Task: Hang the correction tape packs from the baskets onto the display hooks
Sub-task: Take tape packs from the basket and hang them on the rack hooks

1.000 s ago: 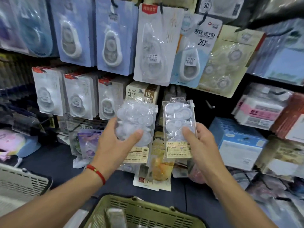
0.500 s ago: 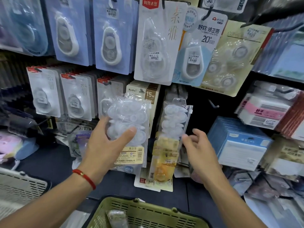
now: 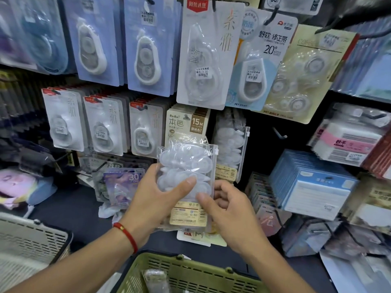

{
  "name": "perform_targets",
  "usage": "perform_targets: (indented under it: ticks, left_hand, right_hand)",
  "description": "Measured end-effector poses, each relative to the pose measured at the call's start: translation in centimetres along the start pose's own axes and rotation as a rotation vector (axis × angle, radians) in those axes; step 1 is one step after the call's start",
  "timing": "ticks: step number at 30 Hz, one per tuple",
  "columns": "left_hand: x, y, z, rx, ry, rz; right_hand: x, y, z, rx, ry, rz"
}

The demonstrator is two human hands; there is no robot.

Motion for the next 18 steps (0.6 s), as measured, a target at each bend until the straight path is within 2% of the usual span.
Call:
perform_targets:
  ticks: [5, 9, 11, 15, 18]
  left_hand:
    - [0.0, -0.3, 0.3, 0.033, -0.027, 0.029]
    - [0.1, -0.4, 0.6, -0.017, -0.118, 0.018]
    - [0.2, -0.5, 0.9, -0.052, -0.144, 0.023]
    - [0.3, -0.7, 1.3, -0.070, -0.150, 0.032]
    - [-0.1, -0.6, 1.2, -0.070, -0.117, 0.021]
  right_hand:
    - [0.3, 0.3, 0.4, -0.015, -0.158, -0.028]
    - [0.5, 0.3, 1.5, -0.249, -0.204, 0.043]
    - [0.8, 0.1, 2.2, -0.309, -0.228, 0.051]
    - [0.7, -0.4, 3.1, -0.353, -0.173, 0.061]
    - [0.7, -0.6, 3.3, -0.348, -0.247, 0.048]
Point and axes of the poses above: each hand's wrist, its own y-axis away from the middle knuckle, its own z-axis out of the back of the hand, x = y × z, the point moved 3 cm from there along -y, towards the middle knuckle, and after that the axes turned 10 degrees about -y, right-handed, at the moved point
